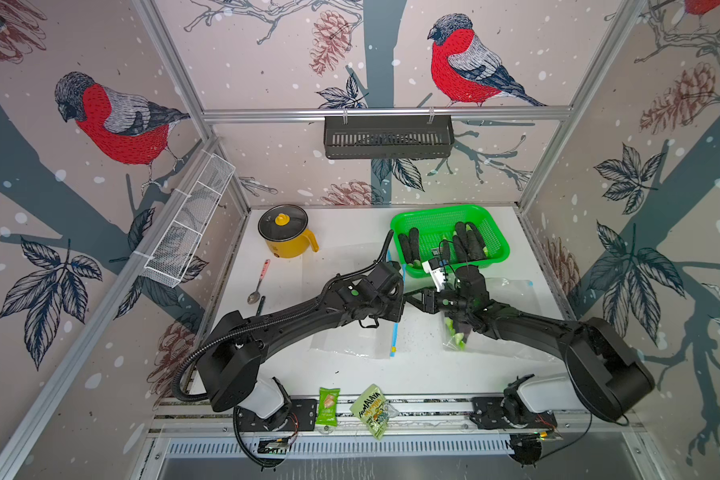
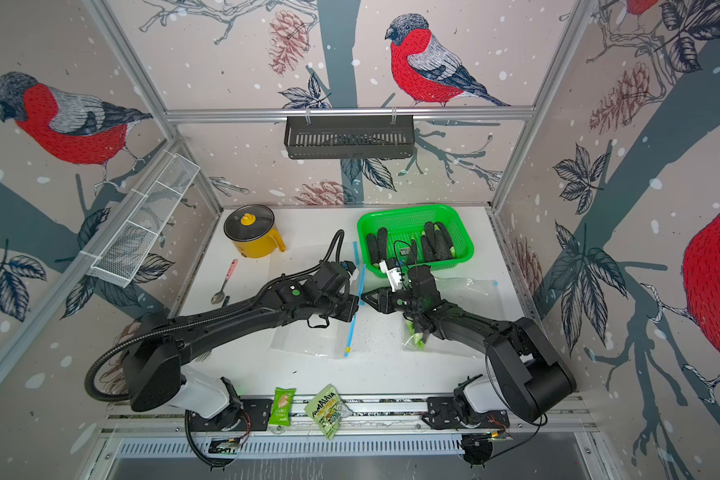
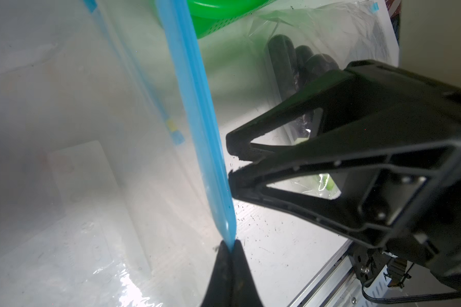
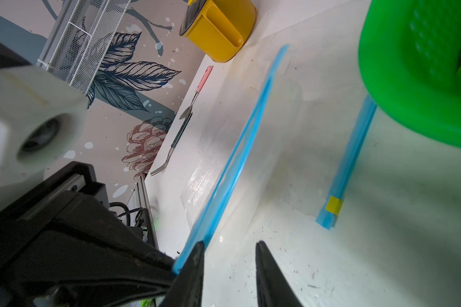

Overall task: Place the eggplant in a zip-top bag and seal the zipper
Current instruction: Open the zipper of the food storage bag at the center of the board.

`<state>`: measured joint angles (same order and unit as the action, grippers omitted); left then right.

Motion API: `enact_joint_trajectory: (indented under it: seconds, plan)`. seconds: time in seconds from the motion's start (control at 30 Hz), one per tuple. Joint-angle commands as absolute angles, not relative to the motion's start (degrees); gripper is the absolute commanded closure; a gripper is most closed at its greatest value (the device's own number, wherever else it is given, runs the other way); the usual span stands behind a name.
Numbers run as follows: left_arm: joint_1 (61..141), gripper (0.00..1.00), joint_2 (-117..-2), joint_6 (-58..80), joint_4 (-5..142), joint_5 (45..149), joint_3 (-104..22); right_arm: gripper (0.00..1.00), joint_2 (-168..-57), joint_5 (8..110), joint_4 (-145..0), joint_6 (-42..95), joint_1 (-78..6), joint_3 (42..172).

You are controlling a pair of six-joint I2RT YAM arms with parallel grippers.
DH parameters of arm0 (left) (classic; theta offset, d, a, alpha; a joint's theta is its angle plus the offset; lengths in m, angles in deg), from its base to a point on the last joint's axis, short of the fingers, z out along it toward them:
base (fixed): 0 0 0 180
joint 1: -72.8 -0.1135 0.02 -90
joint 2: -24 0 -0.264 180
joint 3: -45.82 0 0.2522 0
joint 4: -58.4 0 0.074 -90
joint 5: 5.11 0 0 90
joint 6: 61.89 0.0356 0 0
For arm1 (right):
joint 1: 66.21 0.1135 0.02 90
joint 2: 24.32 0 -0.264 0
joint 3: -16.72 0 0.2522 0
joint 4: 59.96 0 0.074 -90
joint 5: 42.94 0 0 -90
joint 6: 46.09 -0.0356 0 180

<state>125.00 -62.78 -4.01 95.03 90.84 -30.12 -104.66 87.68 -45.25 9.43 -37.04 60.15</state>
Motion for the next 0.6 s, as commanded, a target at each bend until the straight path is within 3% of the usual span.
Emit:
enact_joint_trajectory:
  seconds: [0.0,0.57]
  plan:
    - [124.92,1.0,-62.66,-3.81,92.84,91.39,-30.04,0.66,-105.17,88.63,-42.16,8.58,-36.4,60.71]
    - [124.92,1.0,-63.14,-3.72,92.84,91.48,-30.24,0.69,-106.79,87.94,-41.1,7.74,-35.75,61.72]
